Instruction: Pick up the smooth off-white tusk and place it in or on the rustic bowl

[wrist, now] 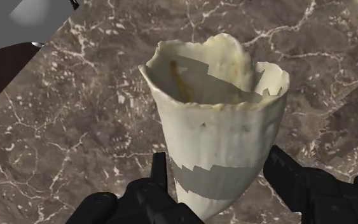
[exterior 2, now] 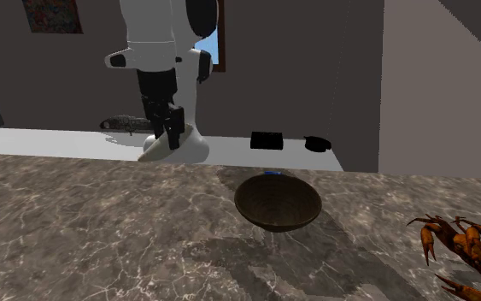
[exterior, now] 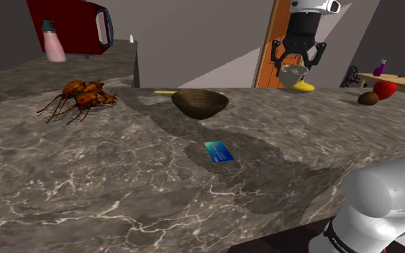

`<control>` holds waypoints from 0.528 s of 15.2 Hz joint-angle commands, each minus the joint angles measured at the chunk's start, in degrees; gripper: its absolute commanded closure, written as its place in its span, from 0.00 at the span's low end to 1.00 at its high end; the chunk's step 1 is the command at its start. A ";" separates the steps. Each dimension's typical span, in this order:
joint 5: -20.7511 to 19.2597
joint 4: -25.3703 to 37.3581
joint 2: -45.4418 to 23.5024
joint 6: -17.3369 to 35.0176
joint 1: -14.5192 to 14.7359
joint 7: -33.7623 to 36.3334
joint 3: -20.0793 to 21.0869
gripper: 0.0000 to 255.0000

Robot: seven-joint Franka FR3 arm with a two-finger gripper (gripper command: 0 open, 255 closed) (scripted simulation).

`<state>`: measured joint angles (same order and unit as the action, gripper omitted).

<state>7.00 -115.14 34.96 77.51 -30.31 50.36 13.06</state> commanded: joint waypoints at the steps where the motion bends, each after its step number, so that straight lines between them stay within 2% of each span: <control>1: -0.16 1.76 -0.61 -1.17 -0.10 -0.01 -0.12 1.00; 8: 2.30 10.61 -9.57 -0.18 0.89 10.22 8.53 1.00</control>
<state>9.01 -106.08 26.73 77.37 -29.60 58.83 20.23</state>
